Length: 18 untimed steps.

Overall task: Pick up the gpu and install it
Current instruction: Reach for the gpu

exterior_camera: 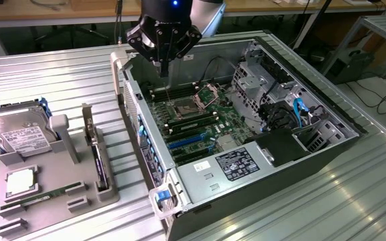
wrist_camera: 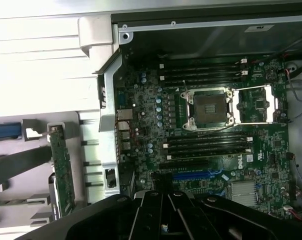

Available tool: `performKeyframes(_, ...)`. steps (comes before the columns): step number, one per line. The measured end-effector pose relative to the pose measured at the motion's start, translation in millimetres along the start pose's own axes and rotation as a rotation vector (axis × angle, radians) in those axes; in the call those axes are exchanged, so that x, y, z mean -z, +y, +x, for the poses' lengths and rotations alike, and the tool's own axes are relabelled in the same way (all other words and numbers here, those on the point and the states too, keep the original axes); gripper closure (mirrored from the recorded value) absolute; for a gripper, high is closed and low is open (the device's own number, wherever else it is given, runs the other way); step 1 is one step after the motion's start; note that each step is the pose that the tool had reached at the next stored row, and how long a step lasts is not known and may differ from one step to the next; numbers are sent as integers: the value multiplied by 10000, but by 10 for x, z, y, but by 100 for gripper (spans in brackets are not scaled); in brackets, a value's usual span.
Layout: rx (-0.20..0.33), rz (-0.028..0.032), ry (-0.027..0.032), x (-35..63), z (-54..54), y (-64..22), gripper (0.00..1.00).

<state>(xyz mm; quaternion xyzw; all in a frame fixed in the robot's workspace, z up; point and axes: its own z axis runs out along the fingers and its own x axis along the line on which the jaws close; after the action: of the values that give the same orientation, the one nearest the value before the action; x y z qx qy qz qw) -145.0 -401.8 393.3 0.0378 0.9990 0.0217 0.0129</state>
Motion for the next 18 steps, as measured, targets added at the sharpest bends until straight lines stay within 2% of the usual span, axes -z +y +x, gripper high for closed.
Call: performKeyframes(18,-1,0,1,3,77,-18,89)
